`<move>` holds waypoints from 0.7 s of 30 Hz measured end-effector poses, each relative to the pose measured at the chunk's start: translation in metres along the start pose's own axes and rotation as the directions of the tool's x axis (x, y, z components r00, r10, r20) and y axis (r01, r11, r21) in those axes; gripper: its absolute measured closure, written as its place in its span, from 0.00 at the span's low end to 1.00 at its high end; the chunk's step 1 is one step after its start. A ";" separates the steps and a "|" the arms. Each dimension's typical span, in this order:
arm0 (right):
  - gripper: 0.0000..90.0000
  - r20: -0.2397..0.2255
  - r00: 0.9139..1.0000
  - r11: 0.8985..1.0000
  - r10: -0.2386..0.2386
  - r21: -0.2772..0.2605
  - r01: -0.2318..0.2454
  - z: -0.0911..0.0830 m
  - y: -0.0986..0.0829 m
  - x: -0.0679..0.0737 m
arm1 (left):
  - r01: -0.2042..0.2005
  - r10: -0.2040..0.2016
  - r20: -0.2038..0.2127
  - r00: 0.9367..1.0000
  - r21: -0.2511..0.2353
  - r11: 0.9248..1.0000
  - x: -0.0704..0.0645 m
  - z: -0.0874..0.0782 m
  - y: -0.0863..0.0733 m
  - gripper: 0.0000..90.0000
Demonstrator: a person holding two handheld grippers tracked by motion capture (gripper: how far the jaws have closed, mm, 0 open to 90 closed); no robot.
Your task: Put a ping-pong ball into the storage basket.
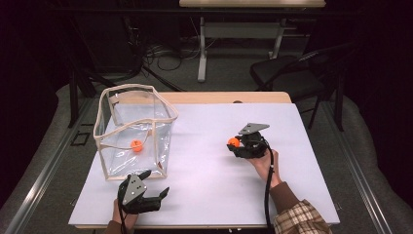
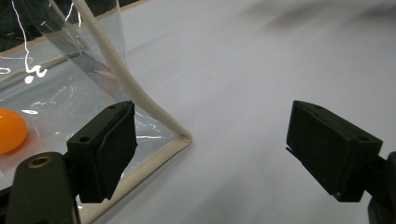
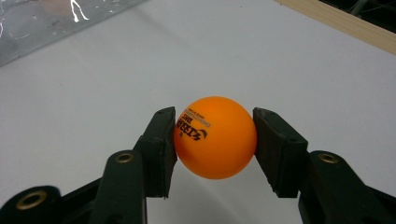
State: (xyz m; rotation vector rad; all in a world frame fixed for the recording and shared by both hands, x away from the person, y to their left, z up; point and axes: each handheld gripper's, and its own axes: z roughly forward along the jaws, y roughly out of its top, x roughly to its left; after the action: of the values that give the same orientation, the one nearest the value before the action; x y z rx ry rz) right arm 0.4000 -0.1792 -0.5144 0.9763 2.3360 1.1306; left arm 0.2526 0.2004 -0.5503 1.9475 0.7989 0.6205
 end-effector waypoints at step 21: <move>0.56 -0.030 0.999 1.000 -0.016 -0.011 0.015 0.009 0.005 0.014 | 0.002 -0.002 -0.001 1.000 -0.002 1.000 0.000 0.000 0.000 0.18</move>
State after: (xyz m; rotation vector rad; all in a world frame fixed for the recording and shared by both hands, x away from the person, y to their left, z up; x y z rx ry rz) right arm 0.3973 -0.1619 -0.5161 0.9420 2.3542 1.1586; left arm 0.2526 0.2007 -0.5503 1.9448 0.8005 0.6213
